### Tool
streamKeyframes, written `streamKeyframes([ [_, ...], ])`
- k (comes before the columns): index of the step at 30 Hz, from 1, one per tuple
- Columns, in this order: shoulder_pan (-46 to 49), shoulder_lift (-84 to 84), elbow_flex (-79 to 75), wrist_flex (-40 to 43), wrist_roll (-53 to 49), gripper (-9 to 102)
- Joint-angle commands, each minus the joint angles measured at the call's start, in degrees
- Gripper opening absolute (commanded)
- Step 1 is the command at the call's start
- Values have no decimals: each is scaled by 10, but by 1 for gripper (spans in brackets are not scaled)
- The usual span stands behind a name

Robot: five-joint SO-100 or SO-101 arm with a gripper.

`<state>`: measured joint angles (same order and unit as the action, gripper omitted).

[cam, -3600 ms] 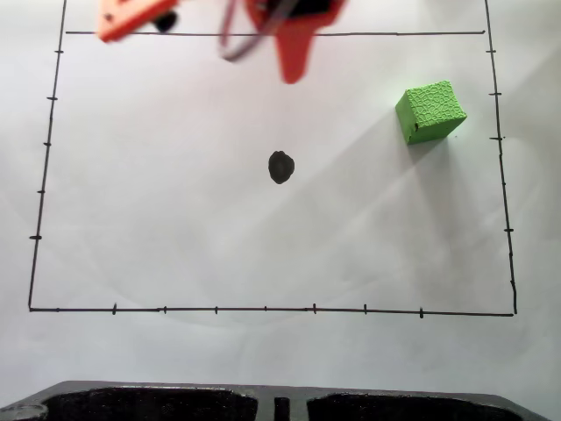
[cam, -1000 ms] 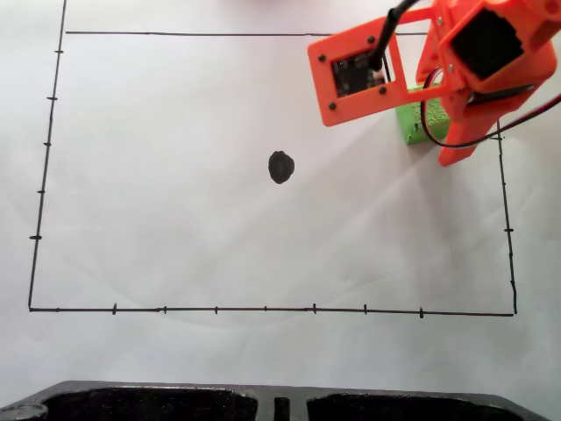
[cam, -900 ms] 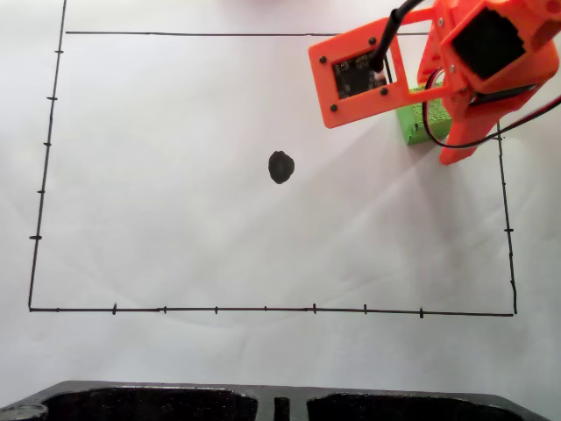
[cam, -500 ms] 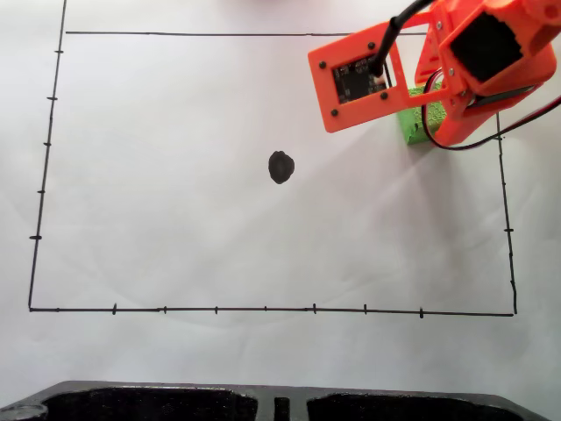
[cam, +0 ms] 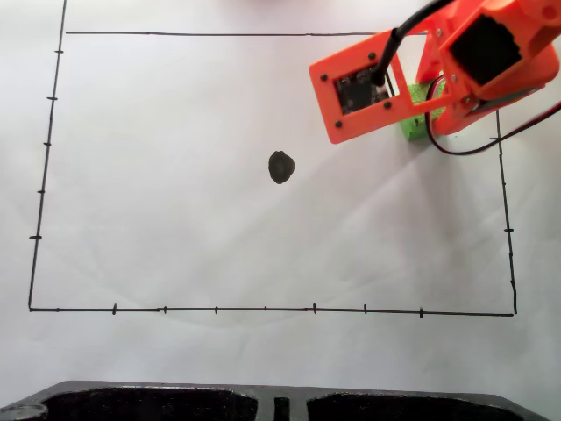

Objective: Grasp the colored block, Place it on the black dot, and then return the arm to the default position.

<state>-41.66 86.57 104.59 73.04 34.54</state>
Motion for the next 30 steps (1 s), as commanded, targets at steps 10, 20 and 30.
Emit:
streamKeyframes([
  [10,80,99,-19,40,-102,7],
  [20,207,136,-19,72,-191,8],
  [30,339,113,-19,57,-270,8],
])
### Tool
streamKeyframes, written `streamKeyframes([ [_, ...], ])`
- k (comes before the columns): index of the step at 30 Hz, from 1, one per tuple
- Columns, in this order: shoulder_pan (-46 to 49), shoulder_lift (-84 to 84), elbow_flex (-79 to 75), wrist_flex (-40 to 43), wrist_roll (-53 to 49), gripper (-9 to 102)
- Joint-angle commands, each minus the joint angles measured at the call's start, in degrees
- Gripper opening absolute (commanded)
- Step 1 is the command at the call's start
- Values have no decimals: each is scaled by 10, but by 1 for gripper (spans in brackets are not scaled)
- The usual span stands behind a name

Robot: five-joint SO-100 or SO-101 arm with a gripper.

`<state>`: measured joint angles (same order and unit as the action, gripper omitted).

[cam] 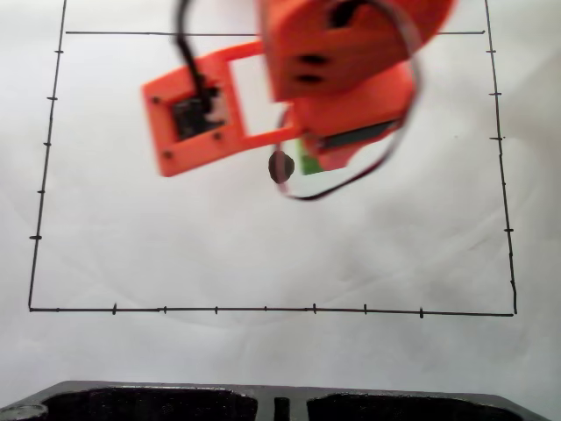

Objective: Grasp the colored block, Place it on the black dot, and then return the arm to the default position.

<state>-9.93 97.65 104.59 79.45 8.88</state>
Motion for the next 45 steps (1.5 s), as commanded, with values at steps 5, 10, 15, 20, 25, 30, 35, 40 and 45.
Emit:
streamKeyframes([
  [5,38,-23,-19,-20,-18,9],
  [10,40,-48,-18,-35,-17,9],
  [15,42,-68,-16,-48,-21,9],
  [20,48,-83,-13,-65,-31,8],
  [25,47,-102,-13,-69,-33,8],
  [30,43,-110,-11,-69,-33,9],
  [35,43,-107,-11,-69,-43,14],
  [40,46,-102,-11,-68,-48,18],
  [45,45,-83,-11,-54,-61,33],
])
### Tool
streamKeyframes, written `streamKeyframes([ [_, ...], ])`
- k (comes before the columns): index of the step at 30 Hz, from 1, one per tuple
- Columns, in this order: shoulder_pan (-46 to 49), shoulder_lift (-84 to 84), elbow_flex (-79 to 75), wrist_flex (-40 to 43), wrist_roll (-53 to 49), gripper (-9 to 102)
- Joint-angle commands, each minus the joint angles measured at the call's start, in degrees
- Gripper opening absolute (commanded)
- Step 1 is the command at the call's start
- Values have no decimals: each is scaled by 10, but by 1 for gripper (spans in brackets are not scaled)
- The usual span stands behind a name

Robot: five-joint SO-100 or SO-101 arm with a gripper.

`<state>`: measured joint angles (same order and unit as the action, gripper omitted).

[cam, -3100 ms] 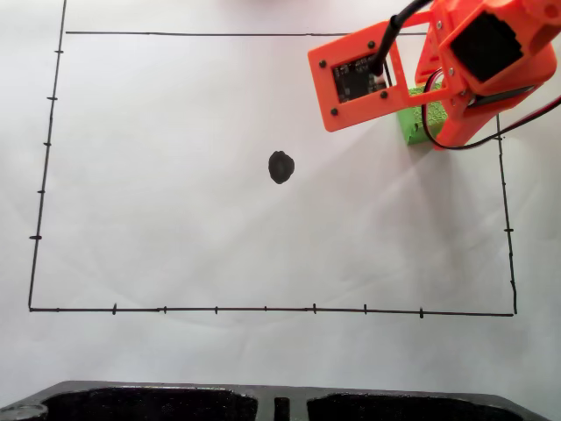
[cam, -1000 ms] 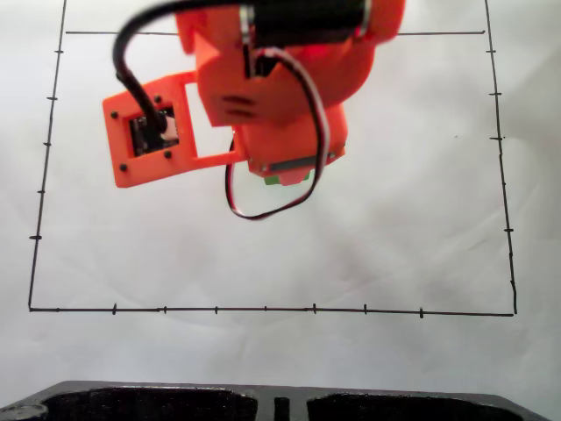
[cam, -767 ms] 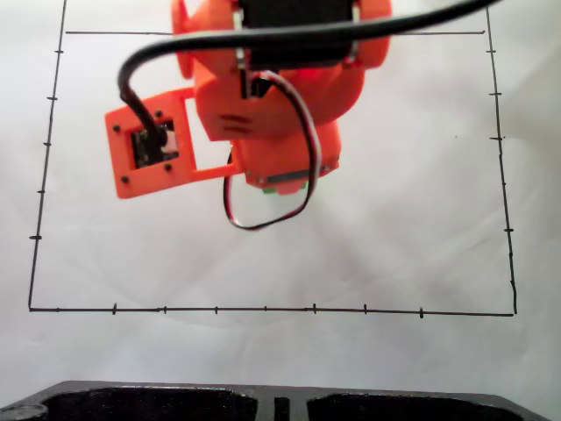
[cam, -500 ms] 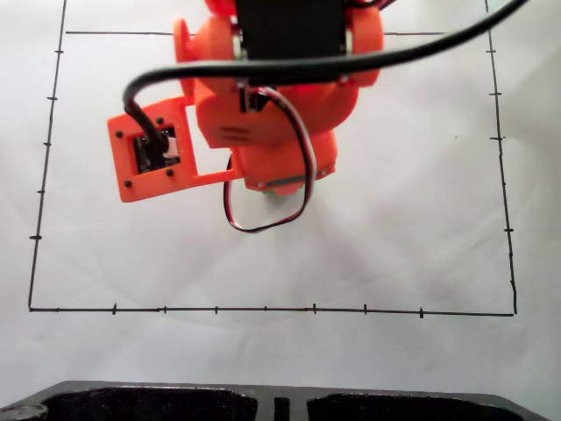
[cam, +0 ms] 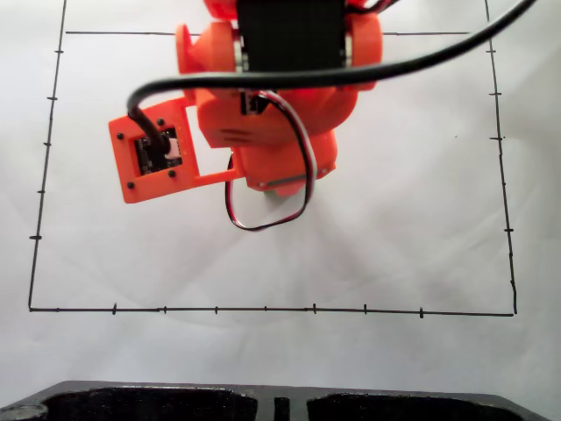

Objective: Grasp the colored block, Place it on the black dot, and then return the arm to the default position.

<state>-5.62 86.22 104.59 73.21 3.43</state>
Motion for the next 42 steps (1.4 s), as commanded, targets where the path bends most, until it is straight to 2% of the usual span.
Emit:
streamKeyframes([
  [1,3,40,-11,15,-8,35],
  [6,11,105,-2,35,-35,46],
  [11,21,214,33,84,-71,47],
  [17,45,409,144,86,-129,44],
  [24,60,641,299,51,-183,29],
  [31,76,817,441,-10,-190,0],
  [36,81,911,512,2,-152,0],
  [42,86,998,600,-62,-113,0],
])
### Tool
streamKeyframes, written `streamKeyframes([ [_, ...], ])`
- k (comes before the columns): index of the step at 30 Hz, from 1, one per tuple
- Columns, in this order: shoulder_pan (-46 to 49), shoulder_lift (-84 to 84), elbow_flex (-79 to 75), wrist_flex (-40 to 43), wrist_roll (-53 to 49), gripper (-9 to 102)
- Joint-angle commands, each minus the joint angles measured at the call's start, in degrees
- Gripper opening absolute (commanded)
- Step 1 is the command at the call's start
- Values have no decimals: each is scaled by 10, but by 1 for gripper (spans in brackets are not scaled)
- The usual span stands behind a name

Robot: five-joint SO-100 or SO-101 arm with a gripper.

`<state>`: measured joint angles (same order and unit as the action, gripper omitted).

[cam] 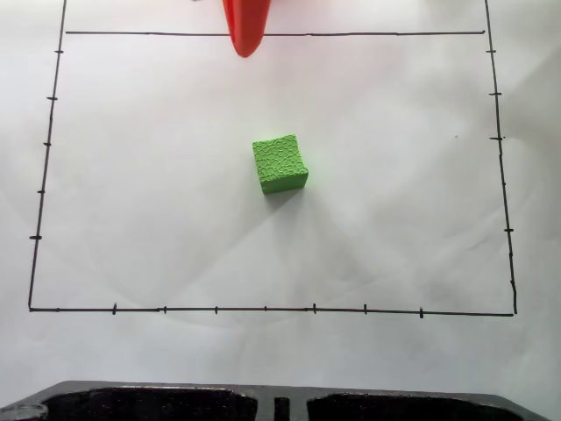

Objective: Grasp the colored block, Place it on the black dot, and then return the arm to the default position.

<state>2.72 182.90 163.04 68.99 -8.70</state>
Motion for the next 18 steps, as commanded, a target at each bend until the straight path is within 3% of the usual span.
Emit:
streamKeyframes([
  [1,7,43,26,-29,18,0],
  [9,8,43,91,-114,58,0],
  [18,1,44,94,-125,55,0],
])
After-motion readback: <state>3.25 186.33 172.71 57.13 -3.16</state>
